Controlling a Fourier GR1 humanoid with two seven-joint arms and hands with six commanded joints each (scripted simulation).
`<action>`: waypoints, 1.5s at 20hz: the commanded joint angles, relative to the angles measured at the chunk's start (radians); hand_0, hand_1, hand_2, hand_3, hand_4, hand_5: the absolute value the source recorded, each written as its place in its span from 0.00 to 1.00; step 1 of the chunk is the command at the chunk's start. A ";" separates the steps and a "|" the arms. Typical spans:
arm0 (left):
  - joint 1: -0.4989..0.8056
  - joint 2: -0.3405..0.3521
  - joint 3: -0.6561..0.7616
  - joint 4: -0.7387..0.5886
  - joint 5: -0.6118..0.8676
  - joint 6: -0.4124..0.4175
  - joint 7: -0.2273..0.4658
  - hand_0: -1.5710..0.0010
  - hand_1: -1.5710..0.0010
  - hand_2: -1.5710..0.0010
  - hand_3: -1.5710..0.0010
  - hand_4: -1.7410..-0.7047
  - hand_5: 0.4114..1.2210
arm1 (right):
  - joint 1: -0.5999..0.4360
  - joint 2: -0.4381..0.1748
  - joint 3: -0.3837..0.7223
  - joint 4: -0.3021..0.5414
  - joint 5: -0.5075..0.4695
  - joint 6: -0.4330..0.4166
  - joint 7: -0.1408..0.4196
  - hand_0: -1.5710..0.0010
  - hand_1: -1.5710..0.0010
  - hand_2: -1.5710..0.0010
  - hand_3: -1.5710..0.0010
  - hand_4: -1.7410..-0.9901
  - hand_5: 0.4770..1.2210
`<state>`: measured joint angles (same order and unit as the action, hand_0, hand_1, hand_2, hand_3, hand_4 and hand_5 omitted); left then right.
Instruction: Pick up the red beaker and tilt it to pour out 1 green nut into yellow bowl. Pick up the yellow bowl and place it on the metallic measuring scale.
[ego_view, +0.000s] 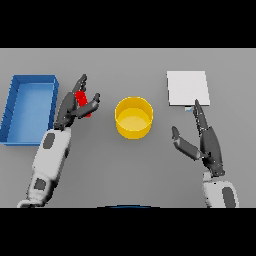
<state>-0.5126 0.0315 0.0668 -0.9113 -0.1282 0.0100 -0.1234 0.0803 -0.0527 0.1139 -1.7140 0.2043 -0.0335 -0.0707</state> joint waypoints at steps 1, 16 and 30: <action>-0.005 -0.004 0.010 0.002 0.011 0.005 0.009 0.84 0.82 0.80 0.86 0.29 0.47 | 0.011 -0.002 0.001 -0.001 0.005 -0.001 -0.011 1.00 1.00 1.00 1.00 0.60 0.28; -0.039 -0.026 -0.005 -0.027 -0.008 0.123 -0.070 0.03 0.03 0.03 0.03 0.05 0.85 | -0.018 0.003 0.012 0.036 0.019 0.003 -0.024 1.00 1.00 1.00 1.00 0.65 0.26; -0.103 0.181 -0.325 -0.208 -0.247 0.034 0.149 0.00 0.00 0.00 0.00 0.01 0.87 | 0.006 -0.005 0.024 -0.003 0.061 -0.017 0.007 1.00 1.00 1.00 1.00 0.66 0.31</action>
<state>-0.6153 0.2117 -0.2581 -1.1198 -0.3725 0.0437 0.0258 0.0864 -0.0572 0.1375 -1.7172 0.2653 -0.0508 -0.0615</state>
